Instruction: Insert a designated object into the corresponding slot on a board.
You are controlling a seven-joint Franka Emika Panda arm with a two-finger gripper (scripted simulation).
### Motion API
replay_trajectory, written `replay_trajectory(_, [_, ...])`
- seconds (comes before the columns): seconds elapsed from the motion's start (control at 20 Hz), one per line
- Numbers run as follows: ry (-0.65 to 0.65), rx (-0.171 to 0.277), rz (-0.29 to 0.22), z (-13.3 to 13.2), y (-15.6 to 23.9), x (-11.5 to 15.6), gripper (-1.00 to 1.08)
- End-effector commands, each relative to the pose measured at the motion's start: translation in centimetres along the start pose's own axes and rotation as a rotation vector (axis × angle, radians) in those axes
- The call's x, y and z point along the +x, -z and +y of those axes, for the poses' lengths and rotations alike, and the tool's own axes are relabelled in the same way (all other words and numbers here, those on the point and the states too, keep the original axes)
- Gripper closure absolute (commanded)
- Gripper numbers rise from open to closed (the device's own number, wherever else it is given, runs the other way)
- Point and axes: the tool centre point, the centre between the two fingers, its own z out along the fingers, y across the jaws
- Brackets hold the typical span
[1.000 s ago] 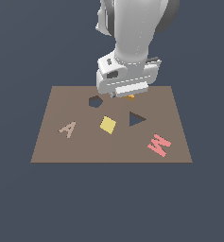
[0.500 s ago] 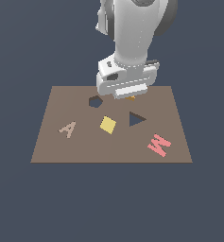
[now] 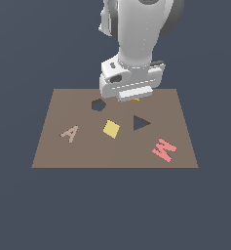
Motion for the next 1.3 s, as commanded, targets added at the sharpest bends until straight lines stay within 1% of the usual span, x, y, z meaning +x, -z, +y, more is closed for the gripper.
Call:
replay_trajectory(0.0, [0.000, 0.000, 0.000, 0.0, 0.0, 0.0, 1.08])
replay_trajectory(0.35, [0.035, 0.000, 0.000, 0.2, 0.0, 0.5, 1.08])
replay_trajectory(0.65, [0.122, 0.000, 0.000, 0.7, 0.1, 1.7, 1.08])
replay_trajectory(0.95, [0.265, 0.000, 0.000, 1.2, 0.3, 3.8, 1.08])
replay_trajectory(1.25, [0.462, -0.001, 0.000, 1.4, 0.4, 6.7, 1.08])
